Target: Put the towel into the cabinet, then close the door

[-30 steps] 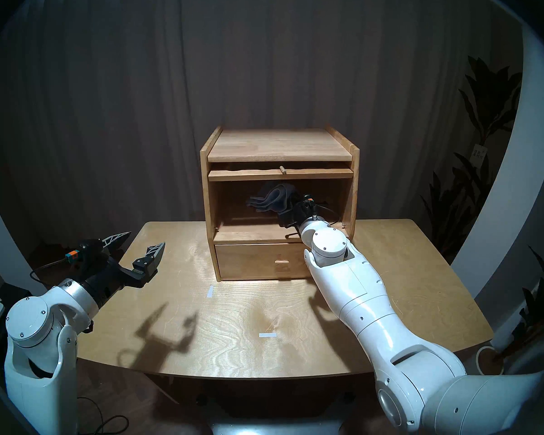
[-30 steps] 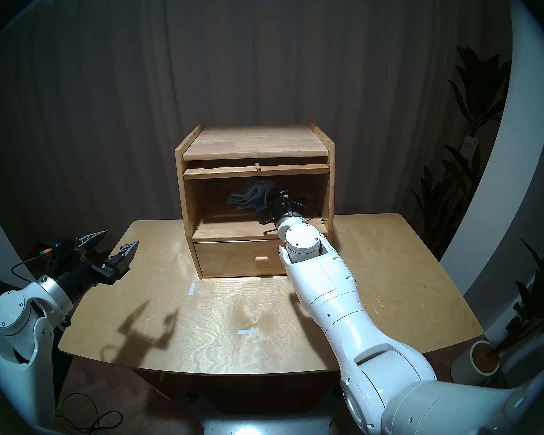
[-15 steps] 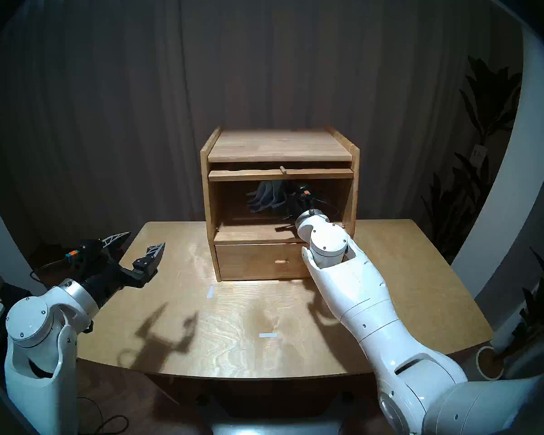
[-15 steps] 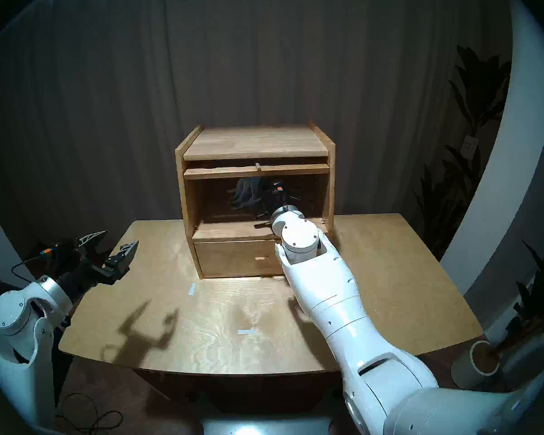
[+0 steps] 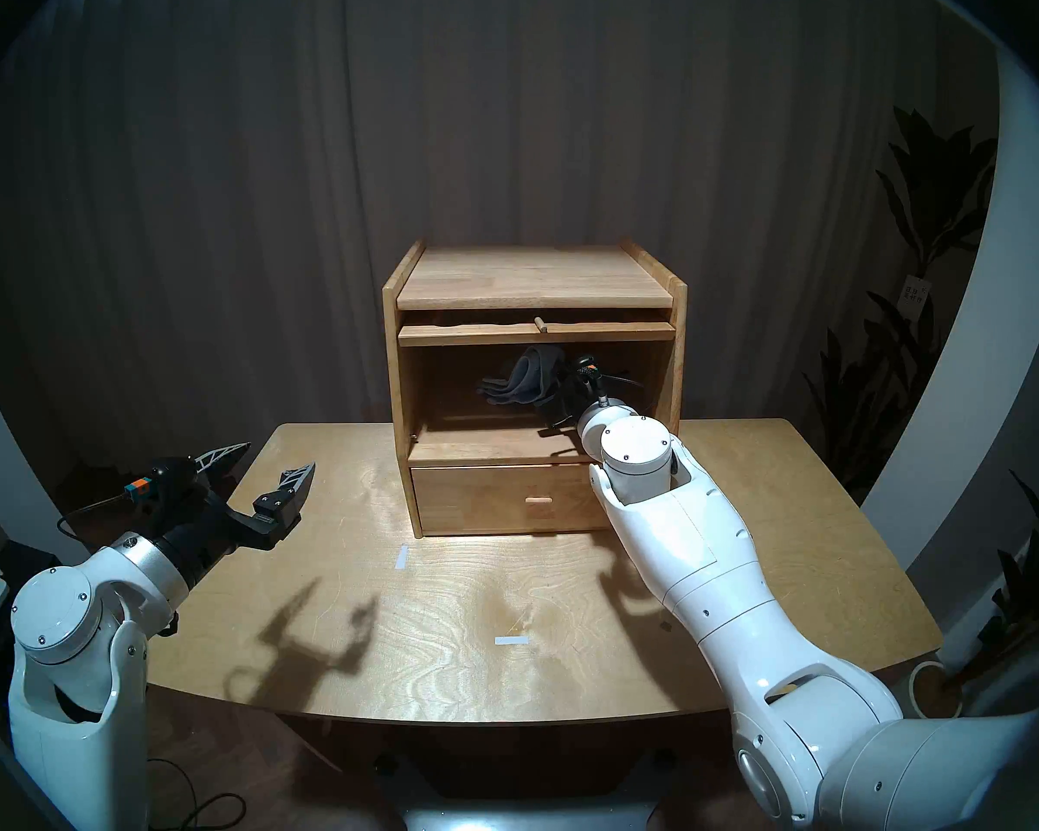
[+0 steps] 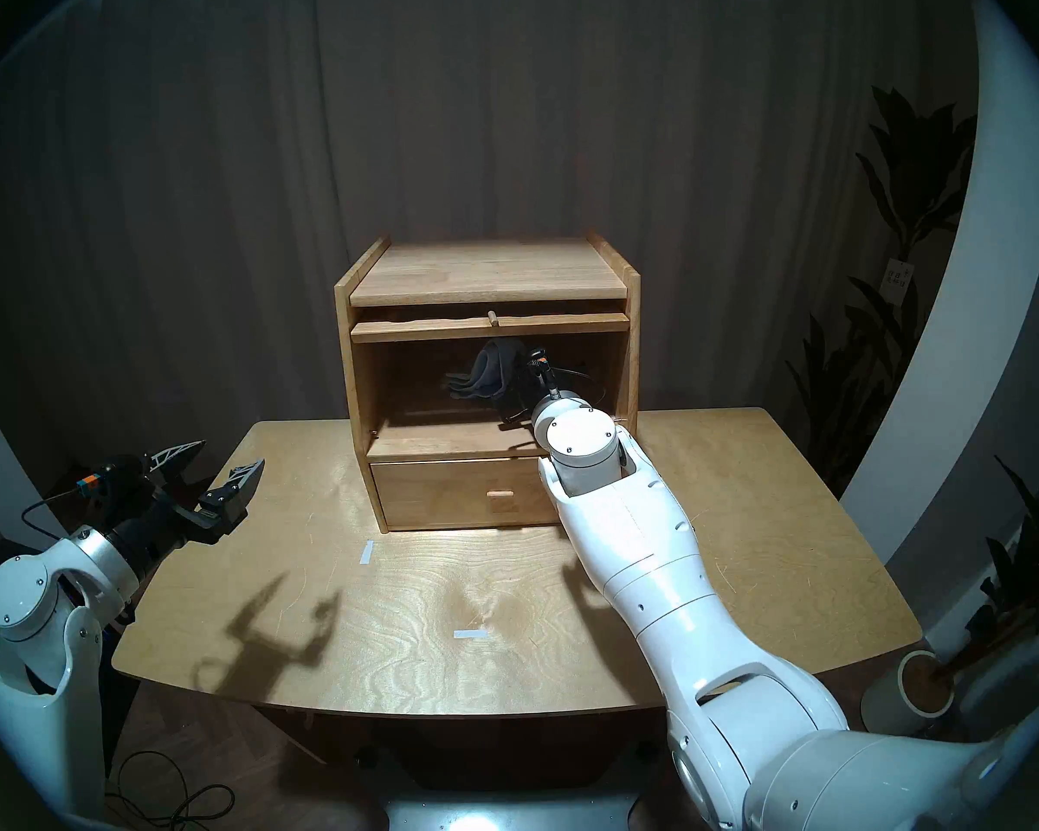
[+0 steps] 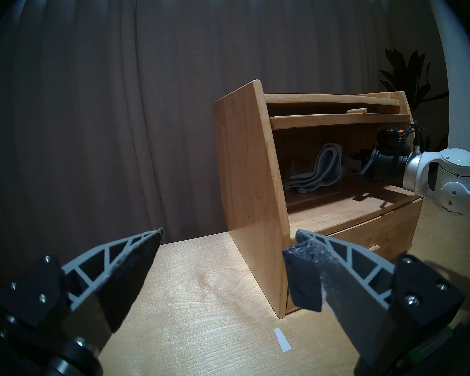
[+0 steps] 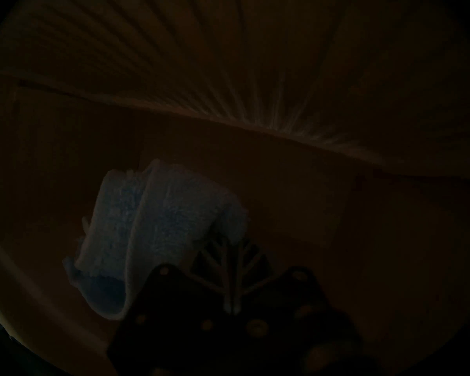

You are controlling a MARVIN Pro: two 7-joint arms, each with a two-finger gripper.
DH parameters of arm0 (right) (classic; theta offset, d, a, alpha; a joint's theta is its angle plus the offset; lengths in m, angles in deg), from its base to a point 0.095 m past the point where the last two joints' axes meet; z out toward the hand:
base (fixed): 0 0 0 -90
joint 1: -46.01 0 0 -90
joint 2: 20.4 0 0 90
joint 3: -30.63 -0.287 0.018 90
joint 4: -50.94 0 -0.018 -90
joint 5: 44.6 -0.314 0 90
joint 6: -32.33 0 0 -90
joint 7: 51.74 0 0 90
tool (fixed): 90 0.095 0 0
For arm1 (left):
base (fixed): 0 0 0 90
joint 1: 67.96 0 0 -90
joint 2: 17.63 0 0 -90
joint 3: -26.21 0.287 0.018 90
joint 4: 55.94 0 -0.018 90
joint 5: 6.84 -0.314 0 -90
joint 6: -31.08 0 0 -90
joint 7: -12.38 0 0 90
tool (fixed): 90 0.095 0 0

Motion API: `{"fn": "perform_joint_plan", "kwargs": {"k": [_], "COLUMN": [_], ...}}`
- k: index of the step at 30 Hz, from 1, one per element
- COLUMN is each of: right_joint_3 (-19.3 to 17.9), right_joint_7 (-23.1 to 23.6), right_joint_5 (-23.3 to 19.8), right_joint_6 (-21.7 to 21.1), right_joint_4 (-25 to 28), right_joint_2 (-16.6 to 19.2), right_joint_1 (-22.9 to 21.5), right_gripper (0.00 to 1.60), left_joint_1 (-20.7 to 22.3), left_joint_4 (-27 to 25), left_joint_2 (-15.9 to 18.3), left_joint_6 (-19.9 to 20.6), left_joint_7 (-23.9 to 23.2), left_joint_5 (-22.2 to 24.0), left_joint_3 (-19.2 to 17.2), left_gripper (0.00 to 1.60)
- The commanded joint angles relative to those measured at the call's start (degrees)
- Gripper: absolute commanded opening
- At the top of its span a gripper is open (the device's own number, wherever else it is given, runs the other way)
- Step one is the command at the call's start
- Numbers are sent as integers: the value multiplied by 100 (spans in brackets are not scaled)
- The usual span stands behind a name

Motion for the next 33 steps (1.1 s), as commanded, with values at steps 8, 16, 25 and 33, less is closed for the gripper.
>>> {"fn": "perform_joint_plan", "kwargs": {"k": [8,16,25,33], "right_joint_3": [165,154,26,-264], "right_joint_7": [113,328,725,948], "right_joint_5": [166,223,98,-160], "right_joint_6": [366,559,242,-195], "right_joint_4": [-152,571,1197,1746], "right_joint_2": [-35,329,736,1056], "right_joint_1": [-420,-163,464,1047], "right_gripper": [160,160,160,160], "left_joint_1": [-6,4,14,12], "left_joint_4": [-100,-85,-65,-70], "left_joint_2": [-5,2,8,9], "left_joint_6": [-22,-19,-17,-18], "left_joint_7": [1,-4,-7,-8], "left_joint_5": [-11,-4,3,2], "left_joint_3": [4,5,6,6], "left_gripper": [160,160,160,160]}}
